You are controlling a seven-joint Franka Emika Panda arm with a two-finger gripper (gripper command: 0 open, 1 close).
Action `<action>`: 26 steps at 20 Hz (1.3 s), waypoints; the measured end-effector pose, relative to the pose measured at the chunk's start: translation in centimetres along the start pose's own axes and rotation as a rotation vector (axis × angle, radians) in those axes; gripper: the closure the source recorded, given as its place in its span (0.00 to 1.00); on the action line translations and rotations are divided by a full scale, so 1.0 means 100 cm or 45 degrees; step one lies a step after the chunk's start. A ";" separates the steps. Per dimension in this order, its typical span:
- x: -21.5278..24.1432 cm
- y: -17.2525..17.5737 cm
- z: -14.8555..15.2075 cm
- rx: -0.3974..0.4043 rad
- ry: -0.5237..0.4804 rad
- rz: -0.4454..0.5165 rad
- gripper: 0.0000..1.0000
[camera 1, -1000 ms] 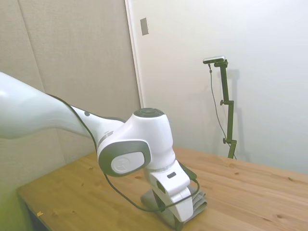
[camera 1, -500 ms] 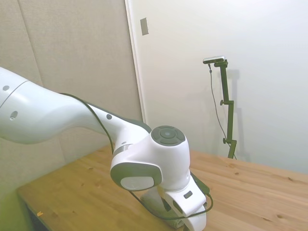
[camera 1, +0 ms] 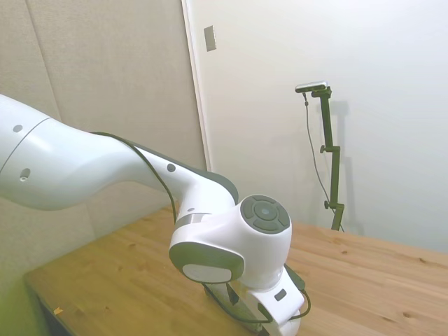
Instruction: Unfold the towel
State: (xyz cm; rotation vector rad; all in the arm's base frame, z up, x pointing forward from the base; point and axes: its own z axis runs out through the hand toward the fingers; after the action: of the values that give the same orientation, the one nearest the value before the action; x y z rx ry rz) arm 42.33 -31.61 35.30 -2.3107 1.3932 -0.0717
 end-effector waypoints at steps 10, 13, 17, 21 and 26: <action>0.008 0.000 0.003 -0.005 -0.012 0.004 1.00; 0.010 -0.001 0.005 -0.007 -0.014 0.003 1.00; 0.011 -0.004 0.006 -0.011 -0.015 -0.004 1.00; 0.012 -0.004 0.009 -0.015 -0.019 -0.002 1.00; 0.013 -0.005 0.009 -0.013 -0.022 -0.004 1.00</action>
State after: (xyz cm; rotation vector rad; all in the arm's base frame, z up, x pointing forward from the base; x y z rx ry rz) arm 43.67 -32.24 34.47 -2.3166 1.3851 -0.0458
